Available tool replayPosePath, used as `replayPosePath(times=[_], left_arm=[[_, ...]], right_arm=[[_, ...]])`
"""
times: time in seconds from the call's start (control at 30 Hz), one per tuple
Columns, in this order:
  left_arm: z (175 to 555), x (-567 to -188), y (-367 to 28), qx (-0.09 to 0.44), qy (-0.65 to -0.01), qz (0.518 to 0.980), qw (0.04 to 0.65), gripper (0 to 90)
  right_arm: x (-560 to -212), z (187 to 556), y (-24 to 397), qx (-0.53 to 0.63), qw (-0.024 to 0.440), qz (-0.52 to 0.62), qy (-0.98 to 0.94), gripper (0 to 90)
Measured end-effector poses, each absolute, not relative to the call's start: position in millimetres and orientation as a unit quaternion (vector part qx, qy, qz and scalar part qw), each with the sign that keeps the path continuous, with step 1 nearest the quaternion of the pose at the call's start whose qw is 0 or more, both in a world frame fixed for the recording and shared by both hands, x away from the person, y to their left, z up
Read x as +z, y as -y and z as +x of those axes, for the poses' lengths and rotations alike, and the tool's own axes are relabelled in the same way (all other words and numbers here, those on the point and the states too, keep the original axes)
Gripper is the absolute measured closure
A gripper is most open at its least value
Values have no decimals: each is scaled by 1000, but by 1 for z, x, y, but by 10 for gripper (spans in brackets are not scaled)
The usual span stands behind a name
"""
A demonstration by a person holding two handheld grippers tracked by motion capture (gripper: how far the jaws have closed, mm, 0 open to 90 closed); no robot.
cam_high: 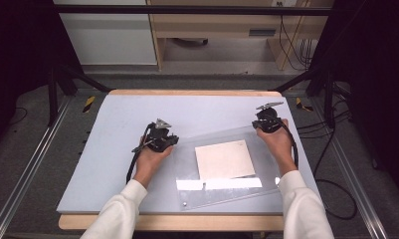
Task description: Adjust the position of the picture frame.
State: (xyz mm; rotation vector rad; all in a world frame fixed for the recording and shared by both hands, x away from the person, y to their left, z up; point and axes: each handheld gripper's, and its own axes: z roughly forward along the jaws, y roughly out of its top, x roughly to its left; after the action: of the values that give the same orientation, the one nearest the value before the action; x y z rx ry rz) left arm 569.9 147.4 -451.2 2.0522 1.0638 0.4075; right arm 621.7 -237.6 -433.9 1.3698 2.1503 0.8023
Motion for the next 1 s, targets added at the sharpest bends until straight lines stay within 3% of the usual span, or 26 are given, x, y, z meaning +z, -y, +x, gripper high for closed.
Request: replayPosePath(times=[1.0], left_arm=[[559, -411, -200, 158, -406, 814, 385, 820]], right_arm=[[-395, 598, 188, 288, 224, 486, -794, 850]])
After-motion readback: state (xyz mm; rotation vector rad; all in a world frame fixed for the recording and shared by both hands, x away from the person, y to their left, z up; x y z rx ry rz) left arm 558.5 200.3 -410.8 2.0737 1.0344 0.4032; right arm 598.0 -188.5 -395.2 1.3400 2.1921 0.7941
